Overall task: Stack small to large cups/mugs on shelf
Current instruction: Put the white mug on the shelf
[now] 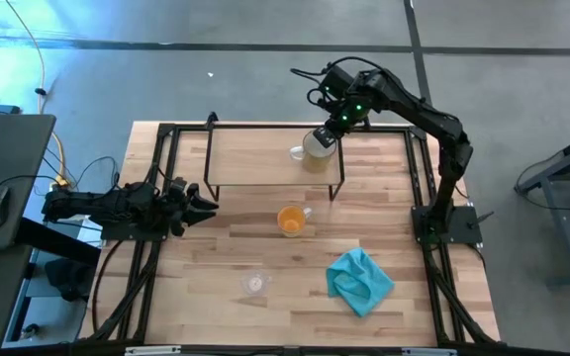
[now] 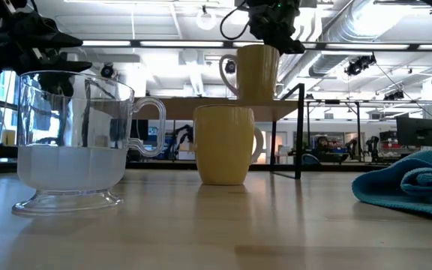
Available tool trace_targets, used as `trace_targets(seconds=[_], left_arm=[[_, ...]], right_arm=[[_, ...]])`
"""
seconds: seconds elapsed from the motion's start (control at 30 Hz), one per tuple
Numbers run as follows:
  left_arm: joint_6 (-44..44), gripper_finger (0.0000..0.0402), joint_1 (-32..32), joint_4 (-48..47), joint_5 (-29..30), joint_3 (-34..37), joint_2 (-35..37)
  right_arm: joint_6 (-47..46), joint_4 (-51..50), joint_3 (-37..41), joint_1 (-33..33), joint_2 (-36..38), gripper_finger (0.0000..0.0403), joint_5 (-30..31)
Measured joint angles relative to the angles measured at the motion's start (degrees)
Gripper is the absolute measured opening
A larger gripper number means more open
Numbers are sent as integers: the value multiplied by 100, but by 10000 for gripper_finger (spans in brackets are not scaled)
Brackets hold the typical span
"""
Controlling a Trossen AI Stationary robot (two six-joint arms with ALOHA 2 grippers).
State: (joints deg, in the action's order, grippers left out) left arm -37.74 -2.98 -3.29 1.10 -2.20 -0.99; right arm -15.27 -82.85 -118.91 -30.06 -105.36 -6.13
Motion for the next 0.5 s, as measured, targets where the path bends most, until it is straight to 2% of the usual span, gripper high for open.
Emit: trace_targets(seconds=[0.5], left_arm=[[-4,154,0,2,0,0,0]], right_arm=[[669,38,0,-4,0,0,0]])
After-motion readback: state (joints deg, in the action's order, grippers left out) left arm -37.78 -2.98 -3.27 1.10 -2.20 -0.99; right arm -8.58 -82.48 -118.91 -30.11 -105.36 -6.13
